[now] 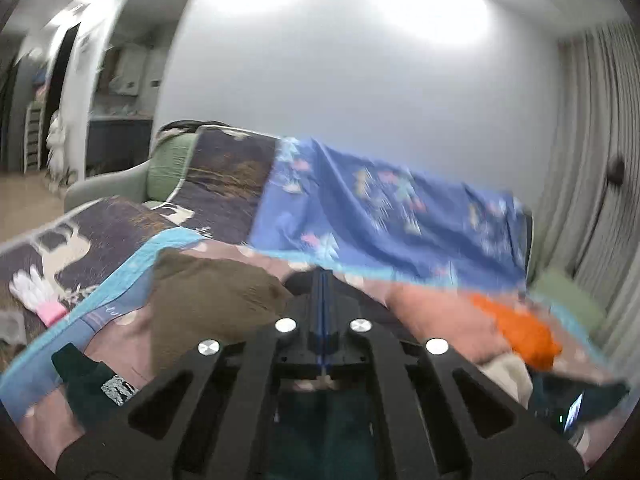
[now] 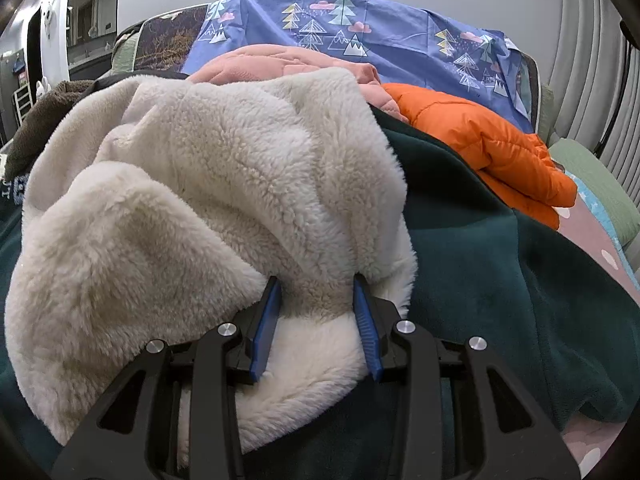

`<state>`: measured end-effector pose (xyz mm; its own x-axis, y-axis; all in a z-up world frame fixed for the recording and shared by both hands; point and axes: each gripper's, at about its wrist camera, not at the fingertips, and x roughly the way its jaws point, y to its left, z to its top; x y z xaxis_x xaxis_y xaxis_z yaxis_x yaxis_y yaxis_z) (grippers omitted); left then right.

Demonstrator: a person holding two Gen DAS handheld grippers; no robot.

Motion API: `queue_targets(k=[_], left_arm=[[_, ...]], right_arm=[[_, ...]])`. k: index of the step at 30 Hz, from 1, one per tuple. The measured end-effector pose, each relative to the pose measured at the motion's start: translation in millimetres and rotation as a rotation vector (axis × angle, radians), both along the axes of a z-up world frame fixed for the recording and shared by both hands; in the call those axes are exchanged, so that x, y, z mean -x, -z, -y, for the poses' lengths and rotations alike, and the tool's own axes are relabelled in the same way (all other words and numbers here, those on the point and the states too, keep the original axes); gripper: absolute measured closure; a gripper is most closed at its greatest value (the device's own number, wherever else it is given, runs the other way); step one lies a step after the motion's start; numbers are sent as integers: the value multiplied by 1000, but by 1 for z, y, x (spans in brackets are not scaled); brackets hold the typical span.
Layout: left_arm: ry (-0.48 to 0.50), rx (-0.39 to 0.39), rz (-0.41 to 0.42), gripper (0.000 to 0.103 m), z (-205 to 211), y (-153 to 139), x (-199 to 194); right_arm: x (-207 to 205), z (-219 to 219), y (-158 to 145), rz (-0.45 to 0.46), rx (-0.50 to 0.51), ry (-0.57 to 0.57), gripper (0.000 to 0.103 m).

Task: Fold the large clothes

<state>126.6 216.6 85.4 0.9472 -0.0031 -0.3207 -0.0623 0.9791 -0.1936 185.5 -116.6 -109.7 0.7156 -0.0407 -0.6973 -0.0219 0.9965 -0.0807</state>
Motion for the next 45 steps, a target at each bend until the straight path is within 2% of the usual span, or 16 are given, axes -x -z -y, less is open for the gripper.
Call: queue_targets(k=[1, 3, 4, 8, 13, 18, 20, 24, 25, 26, 27, 31, 34, 38, 41, 45], left_arm=[[12, -16, -23, 85, 16, 1, -2], [-1, -5, -40, 31, 25, 10, 3], [-45, 18, -40, 29, 22, 24, 13], [-191, 195, -174, 29, -36, 93, 45], [-435, 584, -373, 32, -144, 198, 84], [-487, 598, -432, 28, -185, 214, 62], [-588, 548, -516, 27, -195, 222, 44], [-693, 575, -513, 29, -226, 245, 28], [-697, 569, -494, 31, -230, 248, 32], [-699, 547, -474, 58, -233, 246, 30], [-678, 521, -473, 95, -236, 244, 24], [-633, 533, -357, 95, -235, 210, 31], [-563, 418, -209, 95, -197, 140, 30], [-296, 274, -11, 95, -103, 39, 18], [-21, 178, 95, 95, -2, -19, 8], [326, 104, 67, 94, 128, -29, -11]], right_arm=[[0, 2, 0, 0, -11, -3, 64], [0, 5, 0, 2, -31, -8, 63], [-1, 5, 0, 2, -38, -10, 63], [-1, 6, 0, 3, -64, -20, 60], [-2, 3, 1, 3, -52, -22, 58], [-2, 4, 2, 4, -51, -22, 58], [-2, 3, 2, 4, -49, -21, 58], [-2, 2, 3, 4, -49, -21, 58], [-2, 2, 3, 3, -47, -20, 58], [-2, 3, 3, 4, -47, -20, 58], [-2, 2, 3, 4, -43, -20, 58], [-1, 0, 4, 4, -40, -17, 58], [-1, 0, 4, 5, -40, -18, 58], [0, 0, 4, 6, -40, -18, 58], [0, 0, 4, 6, -41, -18, 58], [3, 8, -1, 18, -116, -30, 57]])
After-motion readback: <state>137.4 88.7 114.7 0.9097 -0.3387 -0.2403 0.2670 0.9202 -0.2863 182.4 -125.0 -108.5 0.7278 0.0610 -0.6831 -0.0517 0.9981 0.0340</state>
